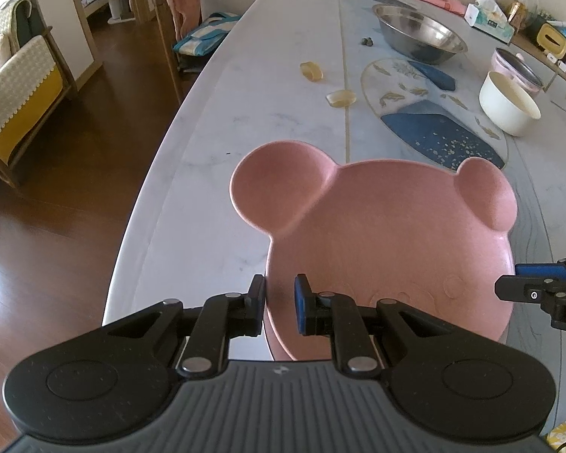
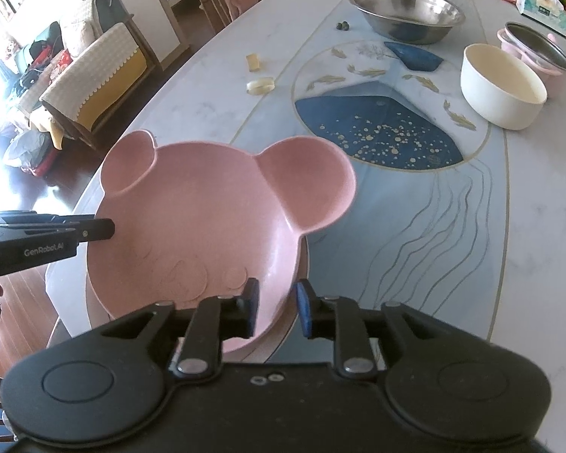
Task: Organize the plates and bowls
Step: 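Lift the pink plate with both grippers and carry it over the white plates, then lower the pink plate onto the white plates and open both grippers, then move both grippers to the large steel bowl, then close both grippers on the steel bowl rim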
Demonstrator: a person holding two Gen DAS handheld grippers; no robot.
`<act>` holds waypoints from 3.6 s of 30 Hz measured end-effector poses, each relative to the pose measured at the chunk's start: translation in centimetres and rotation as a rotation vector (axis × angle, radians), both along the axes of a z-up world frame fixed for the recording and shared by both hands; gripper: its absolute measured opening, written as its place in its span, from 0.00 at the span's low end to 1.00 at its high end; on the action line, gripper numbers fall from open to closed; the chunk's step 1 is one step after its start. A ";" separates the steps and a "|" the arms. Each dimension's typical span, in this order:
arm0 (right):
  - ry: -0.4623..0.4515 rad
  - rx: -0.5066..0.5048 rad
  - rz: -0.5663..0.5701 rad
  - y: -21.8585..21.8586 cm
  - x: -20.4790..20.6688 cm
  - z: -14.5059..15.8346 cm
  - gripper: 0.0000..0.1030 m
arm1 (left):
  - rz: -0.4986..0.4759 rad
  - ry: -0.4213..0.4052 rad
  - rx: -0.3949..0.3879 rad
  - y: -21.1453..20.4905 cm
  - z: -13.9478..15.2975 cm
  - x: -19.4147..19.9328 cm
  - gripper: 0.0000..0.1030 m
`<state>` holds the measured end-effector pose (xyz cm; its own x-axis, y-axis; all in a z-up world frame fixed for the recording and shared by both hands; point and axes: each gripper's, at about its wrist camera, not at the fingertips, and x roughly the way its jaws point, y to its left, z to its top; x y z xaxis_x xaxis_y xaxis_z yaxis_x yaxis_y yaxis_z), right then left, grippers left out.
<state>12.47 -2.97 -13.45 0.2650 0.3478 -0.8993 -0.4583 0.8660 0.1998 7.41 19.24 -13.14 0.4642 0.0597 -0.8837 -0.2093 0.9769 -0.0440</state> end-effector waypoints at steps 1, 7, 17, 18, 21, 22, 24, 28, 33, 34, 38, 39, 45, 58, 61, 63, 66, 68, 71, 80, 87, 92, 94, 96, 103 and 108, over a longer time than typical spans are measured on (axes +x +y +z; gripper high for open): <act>-0.001 0.003 -0.003 -0.1 -0.1 0.1 0.30 | 0.000 -0.002 -0.005 0.0 0.1 -0.1 0.17; -0.010 0.027 0.004 -0.7 -0.8 1.4 0.32 | -0.017 -0.051 -0.016 -0.7 1.5 -1.1 0.33; -0.066 0.047 0.001 -2.0 -2.0 4.8 0.48 | -0.085 -0.163 -0.005 -3.5 5.6 -1.9 0.57; -0.070 0.049 0.000 -2.1 -2.0 5.1 0.49 | -0.090 -0.173 -0.010 -3.7 6.0 -1.8 0.57; -0.083 0.052 -0.012 -2.7 -2.0 6.2 0.57 | -0.108 -0.209 -0.020 -4.7 7.4 -1.4 0.67; -0.090 0.056 -0.011 -2.9 -2.0 6.6 0.60 | -0.117 -0.222 -0.020 -5.0 7.8 -1.3 0.68; -0.111 0.054 -0.009 -3.2 -1.9 7.4 0.63 | -0.138 -0.242 -0.017 -5.8 8.5 -0.9 0.68; -0.135 0.059 -0.017 -3.9 -1.4 8.8 0.68 | -0.158 -0.265 -0.030 -7.2 9.6 0.1 0.68; -0.177 0.049 -0.016 -4.7 0.1 10.1 0.76 | -0.180 -0.298 -0.027 -8.7 11.0 1.9 0.75; -0.187 0.047 -0.015 -4.9 0.4 10.4 0.78 | -0.184 -0.303 -0.028 -9.1 11.2 2.3 0.75; -0.253 0.017 -0.018 -5.8 2.3 11.8 0.92 | -0.190 -0.327 -0.008 -10.3 12.1 4.3 0.76; -0.275 0.008 -0.020 -6.0 2.7 12.1 0.94 | -0.187 -0.336 0.001 -10.5 12.4 4.7 0.77; -0.361 -0.019 -0.019 -7.3 6.8 13.7 0.99 | -0.191 -0.364 0.026 -11.8 13.6 8.7 0.81; -0.542 -0.138 -0.014 -8.7 17.8 14.7 1.00 | -0.135 -0.380 0.129 -13.7 15.0 20.1 0.81; -0.561 -0.162 -0.029 -9.0 20.6 14.1 1.00 | -0.111 -0.372 0.140 -13.7 14.7 22.9 0.81; -0.576 -0.188 -0.030 -8.9 22.6 13.5 1.00 | -0.095 -0.365 0.149 -13.7 14.4 24.7 0.81; -0.585 -0.218 -0.019 -8.6 25.0 12.5 1.00 | -0.073 -0.337 0.139 -13.4 13.6 27.4 0.81; -0.574 -0.219 -0.014 -8.5 27.0 11.8 1.00 | -0.060 -0.320 0.143 -13.2 12.9 28.8 0.81; -0.535 -0.209 -0.032 -8.6 30.1 10.8 1.00 | -0.046 -0.289 0.146 -12.9 11.6 31.0 0.81; -0.365 -0.127 -0.037 -7.9 37.0 7.0 0.92 | 0.016 -0.191 0.100 -11.4 7.0 36.7 0.81; -0.242 -0.111 -0.031 -6.5 40.6 3.1 0.73 | 0.067 -0.123 0.080 -10.0 3.7 40.0 0.81; -0.165 -0.083 -0.051 -6.2 42.3 0.9 0.62 | 0.075 -0.089 0.051 -9.4 1.8 41.5 0.76; -0.143 -0.073 -0.053 -6.1 42.7 0.3 0.57 | 0.080 -0.075 0.053 -9.3 1.2 41.9 0.68; -0.132 -0.066 -0.054 -5.8 43.1 -0.1 0.57 | 0.087 -0.059 0.046 -9.1 0.6 42.4 0.67; -0.069 -0.049 -0.085 -5.7 44.1 -1.8 0.43 | 0.130 -0.017 0.015 -8.2 -1.0 43.6 0.47; -0.035 -0.019 -0.086 -5.9 44.2 -2.5 0.34 | 0.122 -0.009 -0.010 -8.3 -1.6 43.6 0.30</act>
<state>56.66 -8.87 -15.92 0.3245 0.3050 -0.8954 -0.3884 0.9061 0.1678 50.97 10.94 -14.69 0.4622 0.1078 -0.8802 -0.3265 0.9435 -0.0559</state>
